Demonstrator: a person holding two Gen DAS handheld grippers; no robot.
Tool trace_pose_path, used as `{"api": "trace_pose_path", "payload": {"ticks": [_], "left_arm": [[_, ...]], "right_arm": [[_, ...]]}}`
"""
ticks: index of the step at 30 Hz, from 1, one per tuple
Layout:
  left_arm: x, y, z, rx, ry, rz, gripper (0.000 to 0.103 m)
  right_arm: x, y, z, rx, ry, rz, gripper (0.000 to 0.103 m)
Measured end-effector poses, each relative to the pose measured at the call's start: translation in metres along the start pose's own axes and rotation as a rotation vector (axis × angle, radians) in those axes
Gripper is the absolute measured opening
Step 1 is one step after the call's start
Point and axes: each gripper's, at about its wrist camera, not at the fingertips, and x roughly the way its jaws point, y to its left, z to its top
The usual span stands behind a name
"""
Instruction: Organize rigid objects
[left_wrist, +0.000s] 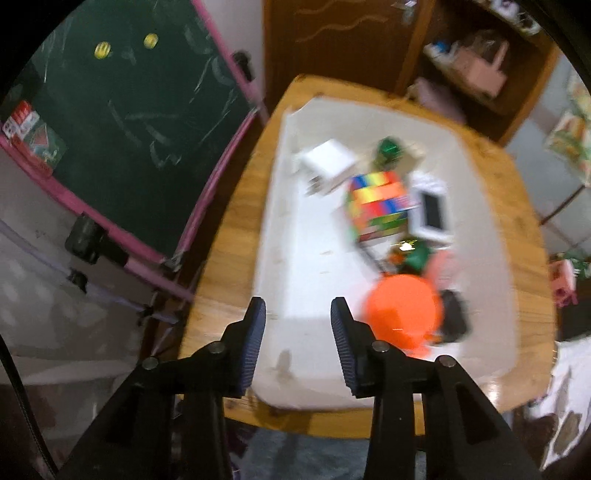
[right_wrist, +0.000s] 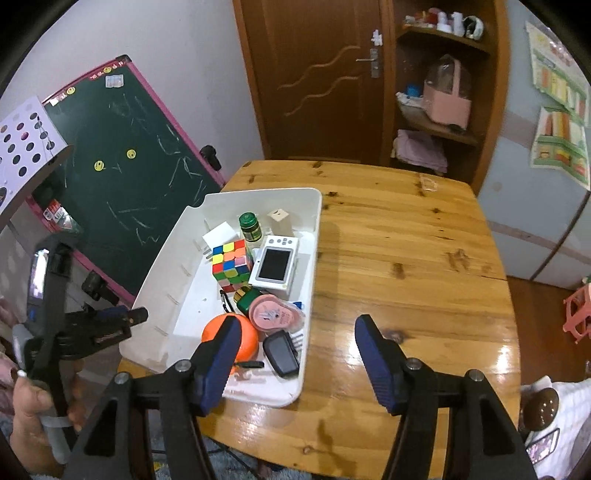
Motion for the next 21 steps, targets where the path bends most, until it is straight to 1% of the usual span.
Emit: {"api": "trace_pose_path", "payload": {"ticks": [1,3,4,5,9,11,12,14,16,18,21], "left_arm": [[-0.006,-0.005,0.0,0.013,-0.013,-0.001,0.044],[-0.025,-0.018,-0.003,0.042,-0.054,-0.001,0.054],[-0.032,-0.023,-0.003,0.049,-0.068,-0.003,0.062],[-0.04,-0.028,-0.004,0.056,-0.087,-0.007,0.064],[-0.067,-0.047,-0.011,0.1,-0.142,-0.014,0.066],[-0.079,-0.055,-0.017,0.107,-0.158,-0.024,0.073],[-0.086,-0.059,-0.019,0.11,-0.169,-0.028,0.074],[-0.096,-0.066,-0.024,0.121,-0.188,-0.016,0.074],[-0.105,-0.073,-0.028,0.146,-0.216,0.0,0.074],[-0.114,-0.079,-0.03,0.157,-0.242,0.022,0.074],[-0.123,-0.084,-0.034,0.156,-0.261,0.014,0.075]], "right_arm": [[-0.005,-0.001,-0.001,0.002,-0.008,-0.007,0.065],[-0.015,-0.003,-0.005,0.015,-0.016,-0.018,0.065],[-0.018,-0.004,-0.007,0.021,-0.019,-0.018,0.065],[-0.024,-0.005,-0.009,0.03,-0.023,-0.021,0.065],[-0.036,-0.006,-0.015,0.045,-0.028,-0.047,0.065],[-0.043,-0.007,-0.019,0.059,-0.021,-0.057,0.065],[-0.048,-0.008,-0.022,0.069,-0.02,-0.063,0.065],[-0.055,-0.01,-0.025,0.082,-0.026,-0.082,0.067],[-0.064,-0.012,-0.028,0.095,-0.036,-0.111,0.075],[-0.073,-0.014,-0.03,0.109,-0.051,-0.122,0.075],[-0.084,-0.015,-0.034,0.127,-0.069,-0.123,0.077]]}}
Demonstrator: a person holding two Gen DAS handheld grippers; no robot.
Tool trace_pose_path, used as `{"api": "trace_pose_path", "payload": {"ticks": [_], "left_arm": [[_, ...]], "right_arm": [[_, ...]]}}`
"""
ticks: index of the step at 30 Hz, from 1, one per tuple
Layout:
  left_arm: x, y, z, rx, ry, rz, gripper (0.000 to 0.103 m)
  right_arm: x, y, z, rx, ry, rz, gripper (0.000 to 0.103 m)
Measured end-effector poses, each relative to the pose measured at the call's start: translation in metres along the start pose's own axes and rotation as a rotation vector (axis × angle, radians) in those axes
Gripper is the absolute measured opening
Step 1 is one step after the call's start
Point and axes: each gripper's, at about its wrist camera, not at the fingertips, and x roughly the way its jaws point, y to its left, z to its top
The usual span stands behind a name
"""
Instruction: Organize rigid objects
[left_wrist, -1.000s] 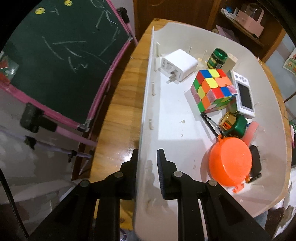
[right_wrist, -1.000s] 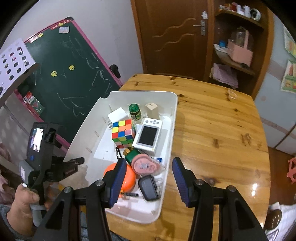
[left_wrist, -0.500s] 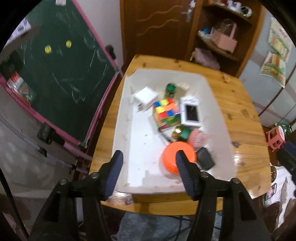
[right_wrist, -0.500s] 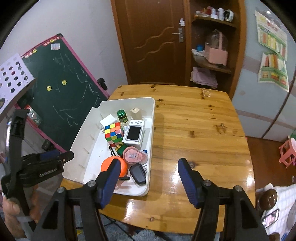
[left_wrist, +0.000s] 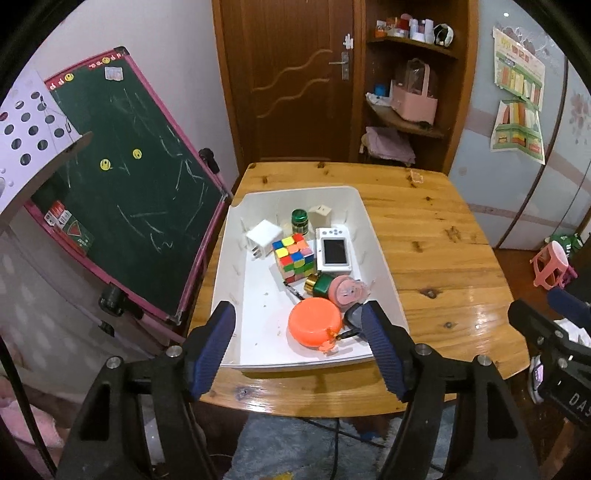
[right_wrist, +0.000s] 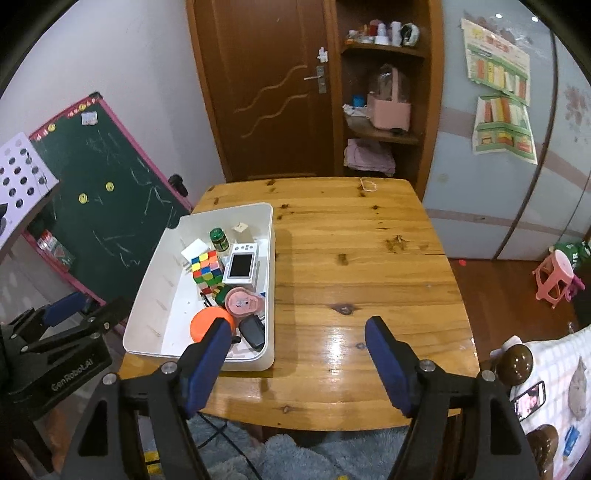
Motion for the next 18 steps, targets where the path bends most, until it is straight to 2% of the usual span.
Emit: {"api": "trace_pose_path", "payload": {"ticks": [6,18], "left_arm": [[-0.007,-0.006,-0.003,-0.003,-0.01,0.006,0.075],[-0.015,-0.01,-0.006,-0.025,-0.027,-0.031,0.075]], "right_arm": [[-0.013,-0.001,-0.003,0.002,-0.024,0.005,0.079],[-0.017,0.001,-0.006,-0.015,-0.036,0.006,0.079]]}}
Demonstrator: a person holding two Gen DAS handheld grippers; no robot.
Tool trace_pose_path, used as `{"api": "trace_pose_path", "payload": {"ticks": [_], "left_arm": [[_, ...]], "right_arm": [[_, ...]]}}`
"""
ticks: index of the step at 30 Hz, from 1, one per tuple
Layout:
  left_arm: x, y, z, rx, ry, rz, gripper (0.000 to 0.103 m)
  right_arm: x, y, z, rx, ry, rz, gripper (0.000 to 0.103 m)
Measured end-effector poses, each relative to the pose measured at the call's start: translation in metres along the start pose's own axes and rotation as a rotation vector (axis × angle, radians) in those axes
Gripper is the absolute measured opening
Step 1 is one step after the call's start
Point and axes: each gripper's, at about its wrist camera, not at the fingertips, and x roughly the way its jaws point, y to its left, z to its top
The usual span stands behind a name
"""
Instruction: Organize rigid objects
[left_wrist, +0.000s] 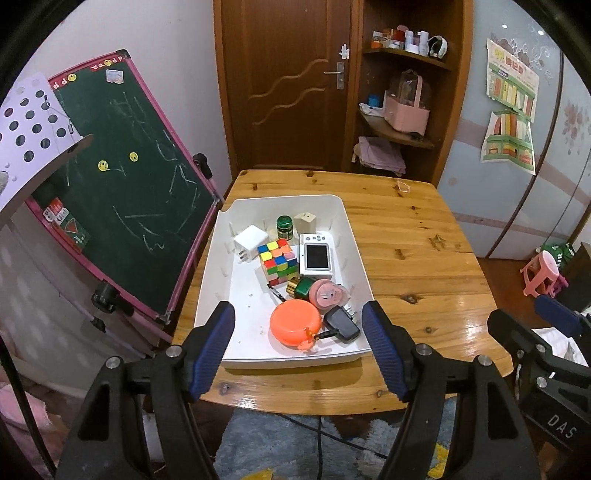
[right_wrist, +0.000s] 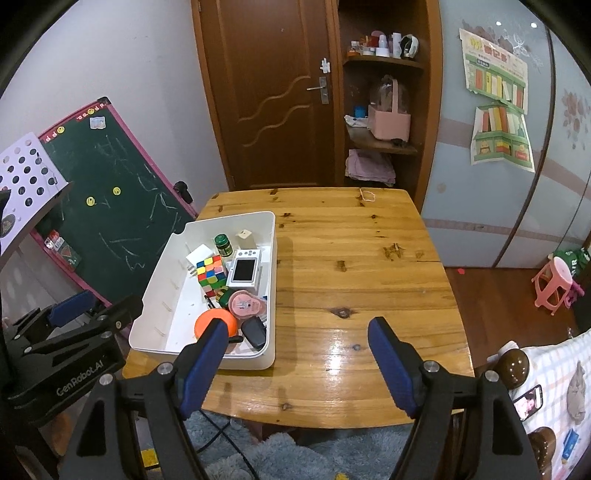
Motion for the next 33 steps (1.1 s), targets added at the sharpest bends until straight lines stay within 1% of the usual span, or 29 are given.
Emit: {"api": "trace_pose_path", "payload": {"ticks": [8,22,33], "left_arm": [[0.004,-0.005,0.001,-0.003,0.015,-0.026,0.075],[0.009,-0.014,0.008,-0.009,0.018,-0.04,0.075],[0.021,-0.02,0.014,-0.014,0.042,-0.053,0.075]], "right_arm": [[0.003,-0.003,0.001,0.006,0.007,-0.003,0.079],[0.01,-0.006,0.007,0.014,0.014,-0.005,0.079],[0.019,-0.014,0.011,0.028,0.025,-0.004,0.079]]}}
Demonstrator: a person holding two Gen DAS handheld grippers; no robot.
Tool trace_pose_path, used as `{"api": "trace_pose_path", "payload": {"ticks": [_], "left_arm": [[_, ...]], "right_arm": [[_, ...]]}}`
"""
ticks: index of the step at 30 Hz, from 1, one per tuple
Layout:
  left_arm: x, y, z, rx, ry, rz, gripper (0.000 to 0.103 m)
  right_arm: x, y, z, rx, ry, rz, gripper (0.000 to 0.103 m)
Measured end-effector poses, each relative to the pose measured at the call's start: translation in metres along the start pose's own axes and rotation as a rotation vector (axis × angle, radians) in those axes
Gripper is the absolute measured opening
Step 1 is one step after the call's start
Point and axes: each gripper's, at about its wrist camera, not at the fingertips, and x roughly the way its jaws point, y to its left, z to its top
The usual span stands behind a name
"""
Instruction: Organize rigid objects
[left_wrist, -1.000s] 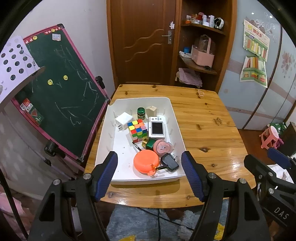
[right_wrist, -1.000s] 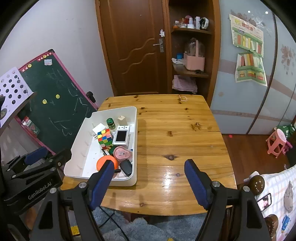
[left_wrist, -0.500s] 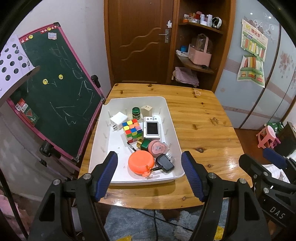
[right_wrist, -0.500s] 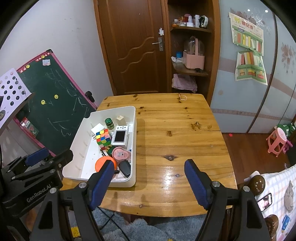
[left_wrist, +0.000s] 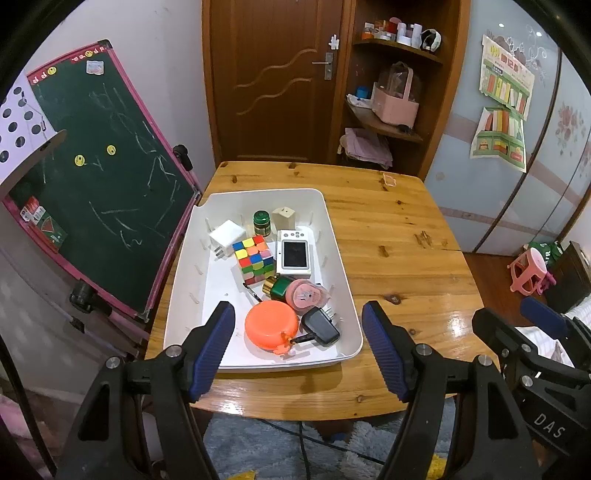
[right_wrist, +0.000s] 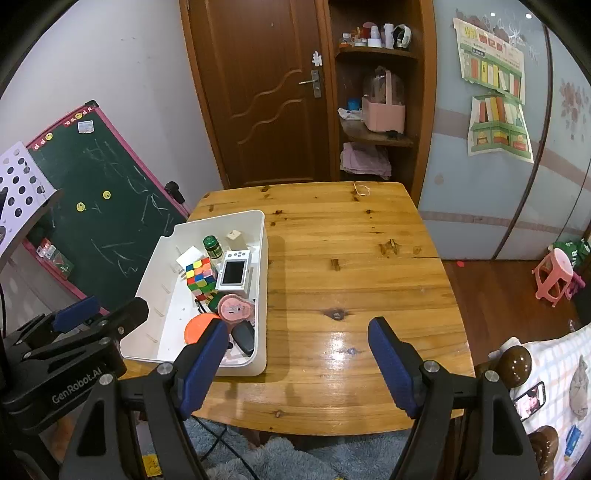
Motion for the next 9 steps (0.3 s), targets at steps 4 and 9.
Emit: {"api": "trace_pose_path", "payload": {"ticks": [4,9], "left_arm": [[0.0041,-0.0017,0.0004,0.002,0.008,-0.001,0.075],[0.0071,-0.0025,0.0009,-0.001,0.015,-0.006,0.075]], "right_arm": [[0.0022,-0.0023,0.0004,0.003,0.003,0.001,0.079],[0.007,-0.0048,0.0006,0.007,0.017,0.006,0.079]]}}
